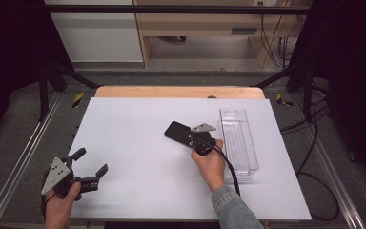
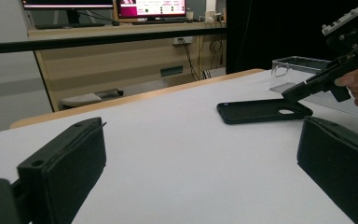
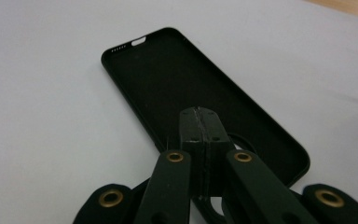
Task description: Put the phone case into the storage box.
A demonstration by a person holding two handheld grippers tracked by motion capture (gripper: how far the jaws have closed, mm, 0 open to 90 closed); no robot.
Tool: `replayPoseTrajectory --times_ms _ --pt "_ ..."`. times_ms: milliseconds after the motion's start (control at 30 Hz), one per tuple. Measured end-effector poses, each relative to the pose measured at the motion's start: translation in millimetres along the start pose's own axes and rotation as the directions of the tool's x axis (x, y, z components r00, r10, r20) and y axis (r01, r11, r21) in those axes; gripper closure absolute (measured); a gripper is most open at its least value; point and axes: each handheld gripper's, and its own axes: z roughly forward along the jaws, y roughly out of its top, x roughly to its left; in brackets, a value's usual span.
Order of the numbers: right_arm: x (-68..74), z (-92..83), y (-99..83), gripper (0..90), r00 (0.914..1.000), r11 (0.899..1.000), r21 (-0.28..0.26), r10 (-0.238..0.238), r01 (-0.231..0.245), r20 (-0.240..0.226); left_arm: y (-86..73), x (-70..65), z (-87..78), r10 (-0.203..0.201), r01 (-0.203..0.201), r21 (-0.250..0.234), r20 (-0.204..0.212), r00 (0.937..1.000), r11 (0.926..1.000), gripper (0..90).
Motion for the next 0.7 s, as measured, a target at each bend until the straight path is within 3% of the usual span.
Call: replayPoseTrajectory --times_ms 367,700 --pt "-2.5 5.3 -7.5 90.0 0.9995 0.999 0.041 0.016 -0.017 0.028 -0.3 -2.3 1.6 0.007 -0.007 0.009 0.014 0.9999 0.9999 1.4" --pt "-0.7 16.2 -5.8 89.9 0.9995 0.999 0.036 0.030 -0.030 -0.006 -0.4 -2.4 1.9 0.004 -0.005 0.011 0.018 0.9998 0.9999 1.4"
